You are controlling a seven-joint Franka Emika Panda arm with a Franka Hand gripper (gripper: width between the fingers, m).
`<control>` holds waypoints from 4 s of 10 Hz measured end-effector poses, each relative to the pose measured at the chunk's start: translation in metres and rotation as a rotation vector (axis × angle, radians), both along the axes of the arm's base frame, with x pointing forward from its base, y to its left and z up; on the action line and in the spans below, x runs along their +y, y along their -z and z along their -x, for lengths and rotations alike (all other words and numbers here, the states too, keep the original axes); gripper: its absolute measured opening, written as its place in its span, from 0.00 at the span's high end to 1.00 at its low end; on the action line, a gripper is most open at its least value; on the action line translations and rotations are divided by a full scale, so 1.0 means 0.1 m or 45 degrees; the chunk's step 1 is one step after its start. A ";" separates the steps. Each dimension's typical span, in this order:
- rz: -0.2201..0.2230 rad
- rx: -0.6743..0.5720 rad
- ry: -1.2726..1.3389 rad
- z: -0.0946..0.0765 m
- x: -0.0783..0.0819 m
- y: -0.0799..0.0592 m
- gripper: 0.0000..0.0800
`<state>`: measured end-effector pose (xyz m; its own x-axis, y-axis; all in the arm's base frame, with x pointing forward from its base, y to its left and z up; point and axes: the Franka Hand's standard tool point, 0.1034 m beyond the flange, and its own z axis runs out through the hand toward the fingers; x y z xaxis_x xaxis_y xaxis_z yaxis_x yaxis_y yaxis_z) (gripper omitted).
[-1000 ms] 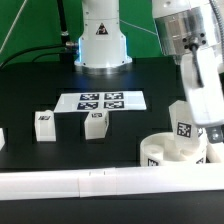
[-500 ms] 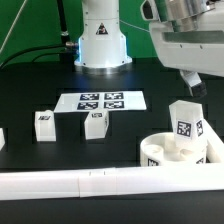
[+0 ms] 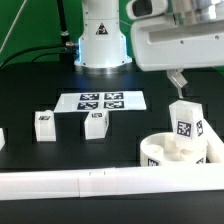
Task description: Assemble stool
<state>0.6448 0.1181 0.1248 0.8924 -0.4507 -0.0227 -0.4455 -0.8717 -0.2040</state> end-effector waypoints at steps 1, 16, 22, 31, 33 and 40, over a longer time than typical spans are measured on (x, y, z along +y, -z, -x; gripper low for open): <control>0.028 -0.030 -0.168 0.00 0.00 0.01 0.19; 0.261 -0.231 -1.431 0.00 -0.19 0.24 0.19; 0.226 -0.176 -0.997 0.00 -0.18 0.24 0.88; 0.307 -0.204 -1.563 -0.09 -0.23 0.10 0.67; 0.281 -0.149 -1.418 -0.02 -0.21 0.14 0.50; 0.258 -0.101 -1.314 0.29 -0.01 0.55 0.19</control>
Offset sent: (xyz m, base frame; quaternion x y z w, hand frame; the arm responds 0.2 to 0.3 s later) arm 0.0000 0.0000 0.0000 0.0000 0.0000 -0.1296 0.9916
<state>0.6158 0.1176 0.0693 0.8410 0.5392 0.0436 0.5400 -0.8416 -0.0081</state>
